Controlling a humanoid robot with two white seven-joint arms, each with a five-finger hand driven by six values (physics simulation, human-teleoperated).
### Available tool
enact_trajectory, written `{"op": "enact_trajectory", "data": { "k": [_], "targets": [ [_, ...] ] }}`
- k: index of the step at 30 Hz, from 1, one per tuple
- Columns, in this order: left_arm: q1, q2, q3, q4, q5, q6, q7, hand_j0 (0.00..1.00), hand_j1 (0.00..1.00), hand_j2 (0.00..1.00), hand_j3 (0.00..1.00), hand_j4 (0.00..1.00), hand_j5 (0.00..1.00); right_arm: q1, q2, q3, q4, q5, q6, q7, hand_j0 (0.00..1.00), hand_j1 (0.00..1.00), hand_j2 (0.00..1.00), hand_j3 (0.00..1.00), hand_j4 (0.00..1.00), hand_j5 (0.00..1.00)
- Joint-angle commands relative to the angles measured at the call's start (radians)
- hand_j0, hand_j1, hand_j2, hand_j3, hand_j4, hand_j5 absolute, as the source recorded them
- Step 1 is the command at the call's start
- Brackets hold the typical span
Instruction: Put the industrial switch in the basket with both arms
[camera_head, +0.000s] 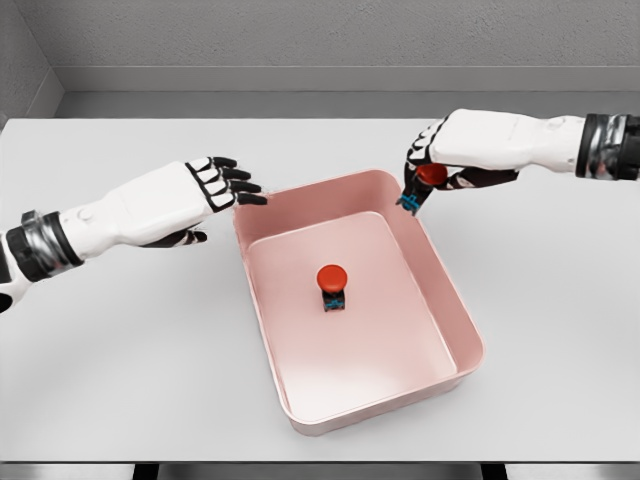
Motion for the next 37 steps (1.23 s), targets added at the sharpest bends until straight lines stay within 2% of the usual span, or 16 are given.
{"op": "enact_trajectory", "data": {
  "k": [1, 3, 13, 15, 17, 18, 26, 34, 37],
  "targets": [
    [0.005, 0.112, 0.077, -0.010, 0.010, 0.001, 0.000, 1.00, 1.00, 1.00, 1.00, 1.00, 1.00, 0.002, 0.005, 0.000, -0.013, -0.006, 0.002, 0.000, 0.48, 0.48, 0.48, 0.48, 0.48, 0.48],
    [0.029, 0.116, 0.103, -0.010, 0.008, 0.001, -0.005, 1.00, 1.00, 1.00, 1.00, 1.00, 1.00, 0.008, 0.028, 0.003, -0.020, -0.006, 0.002, 0.000, 0.47, 0.47, 0.47, 0.47, 0.47, 0.47],
    [0.041, 0.103, 0.091, -0.004, 0.002, 0.001, -0.010, 1.00, 1.00, 1.00, 1.00, 1.00, 1.00, 0.026, 0.088, 0.009, -0.026, -0.004, 0.002, 0.028, 0.50, 0.50, 0.50, 0.50, 0.50, 0.50],
    [0.041, 0.103, 0.091, -0.002, 0.002, 0.001, -0.010, 1.00, 1.00, 1.00, 1.00, 1.00, 1.00, 0.026, 0.094, 0.011, -0.026, -0.004, 0.002, 0.028, 0.60, 0.60, 0.60, 0.60, 0.60, 0.60],
    [0.041, 0.103, 0.091, -0.001, 0.001, 0.001, -0.010, 1.00, 1.00, 1.00, 1.00, 1.00, 1.00, 0.026, 0.106, 0.011, -0.026, -0.004, 0.005, 0.025, 0.83, 0.83, 0.83, 0.83, 0.83, 0.83],
    [0.041, 0.103, 0.089, -0.001, 0.001, 0.001, -0.010, 1.00, 1.00, 1.00, 1.00, 1.00, 1.00, 0.026, 0.114, 0.011, -0.024, -0.004, 0.006, 0.022, 1.00, 1.00, 1.00, 1.00, 1.00, 1.00],
    [0.041, 0.104, 0.089, 0.003, -0.001, 0.001, -0.010, 1.00, 1.00, 1.00, 1.00, 1.00, 1.00, 0.021, 0.106, 0.008, -0.026, -0.004, 0.000, 0.019, 1.00, 1.00, 1.00, 1.00, 1.00, 1.00],
    [0.041, 0.104, 0.089, 0.001, 0.001, 0.001, -0.008, 1.00, 1.00, 1.00, 1.00, 1.00, 1.00, 0.040, -0.057, -0.034, -0.023, -0.004, 0.003, 0.017, 1.00, 1.00, 1.00, 1.00, 1.00, 1.00],
    [0.041, 0.103, 0.089, 0.003, 0.001, 0.001, -0.007, 1.00, 1.00, 1.00, 1.00, 1.00, 1.00, 0.094, -0.101, -0.093, -0.021, -0.004, 0.002, 0.017, 1.00, 1.00, 1.00, 1.00, 1.00, 1.00]
  ]
}}
